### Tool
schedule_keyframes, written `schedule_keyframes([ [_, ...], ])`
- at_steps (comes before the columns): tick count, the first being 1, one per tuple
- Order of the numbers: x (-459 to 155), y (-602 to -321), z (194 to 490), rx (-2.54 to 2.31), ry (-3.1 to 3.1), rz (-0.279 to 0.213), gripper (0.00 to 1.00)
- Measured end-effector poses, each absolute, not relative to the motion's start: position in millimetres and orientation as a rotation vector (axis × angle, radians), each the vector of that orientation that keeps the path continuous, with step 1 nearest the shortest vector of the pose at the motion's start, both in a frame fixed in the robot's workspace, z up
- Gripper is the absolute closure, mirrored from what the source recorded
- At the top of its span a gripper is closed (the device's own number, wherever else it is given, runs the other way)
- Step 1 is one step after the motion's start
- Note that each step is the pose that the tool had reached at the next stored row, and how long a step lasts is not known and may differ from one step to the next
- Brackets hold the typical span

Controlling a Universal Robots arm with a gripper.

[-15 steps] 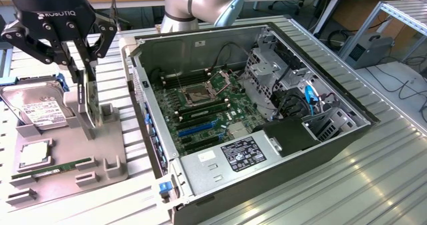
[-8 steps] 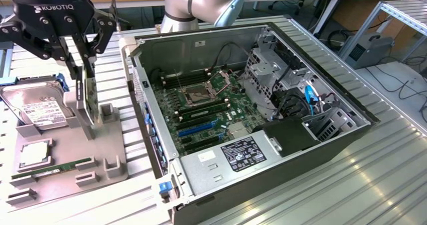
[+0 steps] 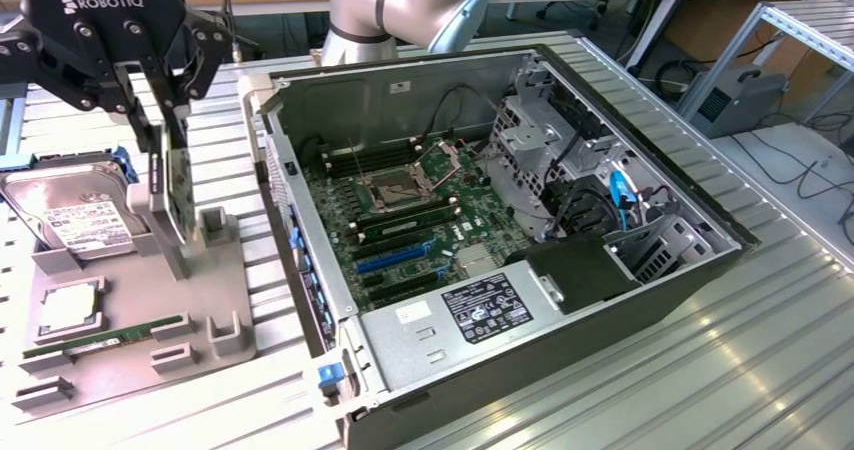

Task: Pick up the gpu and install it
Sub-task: 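Pick up the gpu and move the gpu toward the slot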

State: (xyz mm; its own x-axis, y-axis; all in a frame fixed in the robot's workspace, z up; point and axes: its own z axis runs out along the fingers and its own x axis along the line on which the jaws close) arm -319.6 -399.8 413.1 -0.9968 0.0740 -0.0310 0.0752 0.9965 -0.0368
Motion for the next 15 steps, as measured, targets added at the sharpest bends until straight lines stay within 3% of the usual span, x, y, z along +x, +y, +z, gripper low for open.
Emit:
schedule_keyframes([
  [15, -319.6, -399.8, 424.5, 0.116, 3.109, -0.059, 0.73],
])
